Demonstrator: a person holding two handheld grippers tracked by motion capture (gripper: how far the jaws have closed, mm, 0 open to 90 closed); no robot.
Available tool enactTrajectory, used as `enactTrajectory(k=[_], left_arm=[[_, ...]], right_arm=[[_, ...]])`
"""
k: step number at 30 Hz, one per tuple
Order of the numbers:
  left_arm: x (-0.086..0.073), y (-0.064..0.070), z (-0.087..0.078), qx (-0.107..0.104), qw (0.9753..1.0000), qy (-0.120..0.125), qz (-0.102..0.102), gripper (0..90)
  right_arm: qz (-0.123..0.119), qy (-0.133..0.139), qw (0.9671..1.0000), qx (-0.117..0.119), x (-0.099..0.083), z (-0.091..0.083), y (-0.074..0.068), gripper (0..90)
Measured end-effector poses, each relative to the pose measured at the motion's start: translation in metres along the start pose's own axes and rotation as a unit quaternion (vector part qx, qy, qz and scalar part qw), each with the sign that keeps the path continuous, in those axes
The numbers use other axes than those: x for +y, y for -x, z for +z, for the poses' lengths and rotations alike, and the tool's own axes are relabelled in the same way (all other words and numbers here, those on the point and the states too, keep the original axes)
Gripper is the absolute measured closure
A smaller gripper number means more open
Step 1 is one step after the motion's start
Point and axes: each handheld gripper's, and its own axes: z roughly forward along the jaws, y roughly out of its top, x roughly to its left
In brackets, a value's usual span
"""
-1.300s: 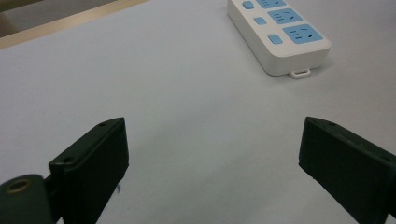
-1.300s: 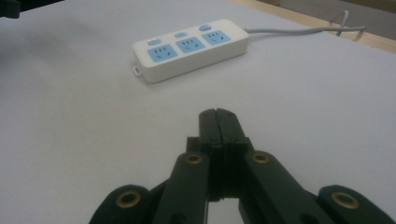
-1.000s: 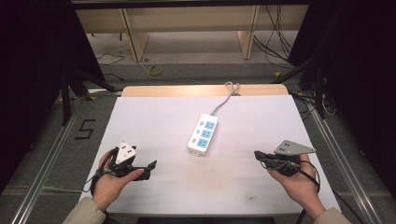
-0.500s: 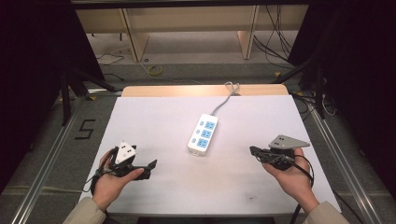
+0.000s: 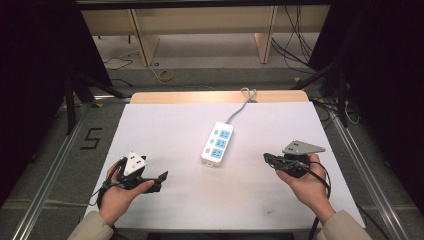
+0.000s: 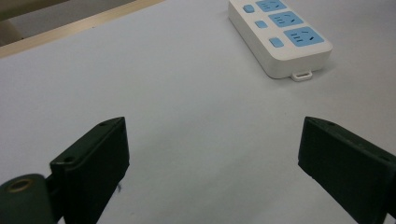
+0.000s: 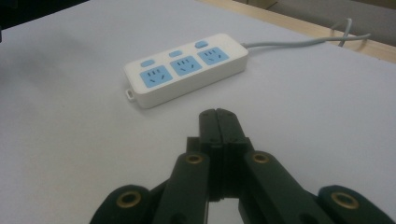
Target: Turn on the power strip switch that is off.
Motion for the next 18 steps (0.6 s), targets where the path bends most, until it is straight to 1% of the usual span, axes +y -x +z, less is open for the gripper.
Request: enactTrajectory(k=[3,5,9,18], left_arm=[[0.000,0.000,0.000,0.000,1.0000,-0.001,-0.002,8.8],[0.000,0.001,0.000,0.001,1.0000,-0.001,0.000,8.9],[0.000,0.001,-0.001,0.004,1.0000,0.001,0.000,9.0],[0.001,0.001,0.000,0.002,1.0000,0.001,0.003,9.4]], right_arm=[[0.000,0.000,1.0000,0.001,0.003,0.003,0.000,90.0],[0.003,-0.001,1.0000,0.001,0.005,0.004,0.000,90.0],[0.001,-0.001,1.0000,0.002,0.008,0.008,-0.001,90.0],[-0.002,-0.003,1.0000,0.001,0.017,0.016,-0.004,90.0]])
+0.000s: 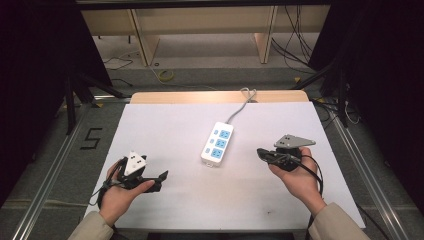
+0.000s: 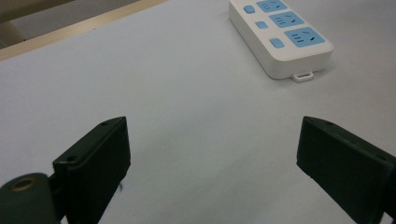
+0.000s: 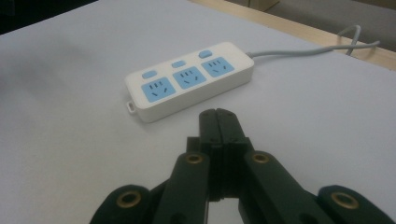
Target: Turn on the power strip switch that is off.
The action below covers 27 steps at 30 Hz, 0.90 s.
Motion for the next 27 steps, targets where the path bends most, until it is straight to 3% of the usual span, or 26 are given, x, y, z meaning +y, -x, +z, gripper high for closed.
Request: enactTrajectory(k=[27], left_arm=[[0.001,0.001,0.002,0.002,1.0000,0.000,0.000,9.3]], right_arm=[[0.006,-0.007,1.0000,-0.002,0.017,0.032,0.002,90.0]])
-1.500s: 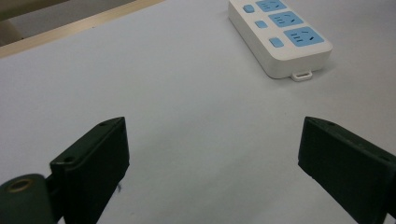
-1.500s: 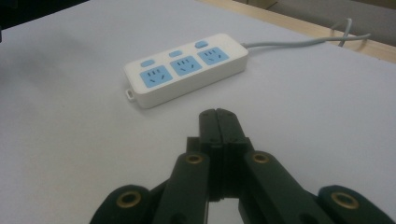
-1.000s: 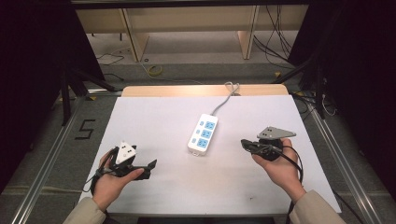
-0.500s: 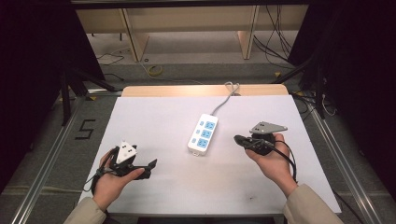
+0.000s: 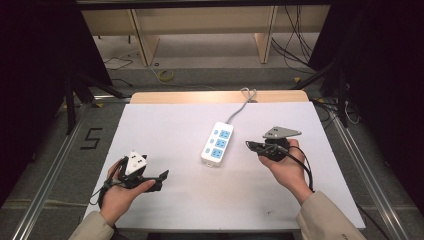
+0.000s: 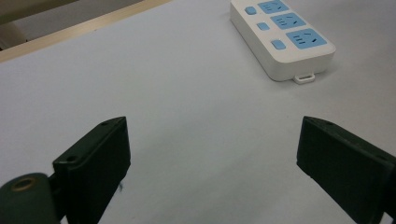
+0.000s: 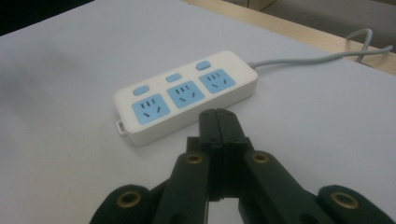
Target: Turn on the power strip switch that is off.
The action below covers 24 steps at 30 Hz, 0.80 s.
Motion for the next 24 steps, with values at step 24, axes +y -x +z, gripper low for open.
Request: enactTrajectory(k=[24], left_arm=[[0.000,0.000,0.000,0.000,1.0000,-0.001,0.002,9.3]], right_arm=[[-0.005,-0.004,1.0000,-0.001,0.012,0.014,-0.002,90.0]])
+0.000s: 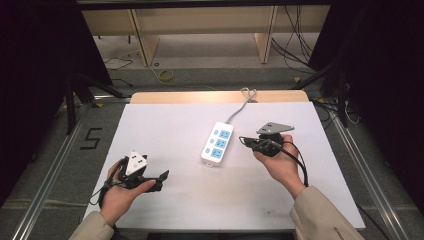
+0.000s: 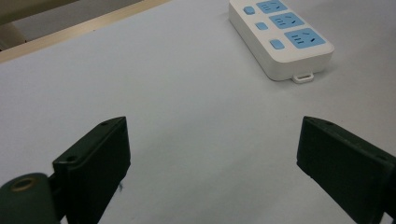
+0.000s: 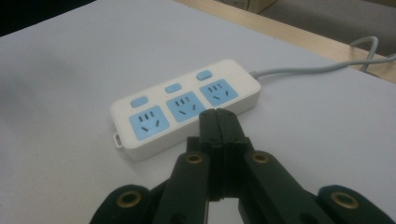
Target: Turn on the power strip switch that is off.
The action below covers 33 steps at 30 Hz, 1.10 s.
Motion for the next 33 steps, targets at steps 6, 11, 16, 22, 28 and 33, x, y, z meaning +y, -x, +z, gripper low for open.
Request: enactTrajectory(k=[6,11,16,22,28,33], left_arm=[[0.000,0.000,0.000,0.000,1.0000,0.000,0.001,9.3],[0.000,0.000,0.000,0.000,1.0000,0.000,0.002,9.3],[0.001,0.001,-0.001,-0.001,1.0000,0.004,0.002,9.4],[0.001,0.001,-0.001,-0.001,1.0000,0.005,0.002,9.4],[0.001,0.001,-0.001,-0.001,1.0000,0.006,0.002,9.5],[0.001,0.002,-0.001,-0.002,1.0000,0.006,0.004,9.5]], right_arm=[[-0.004,-0.004,1.0000,0.000,0.002,0.003,-0.001,90.0],[-0.004,-0.003,1.0000,0.001,0.006,0.005,-0.002,90.0],[-0.008,0.000,1.0000,0.001,0.009,0.008,-0.003,90.0],[-0.008,0.001,1.0000,0.002,0.012,0.010,-0.002,90.0],[-0.007,0.010,0.9999,0.003,0.017,0.010,-0.003,90.0],[-0.008,0.005,0.9999,0.005,0.019,0.015,-0.004,90.0]])
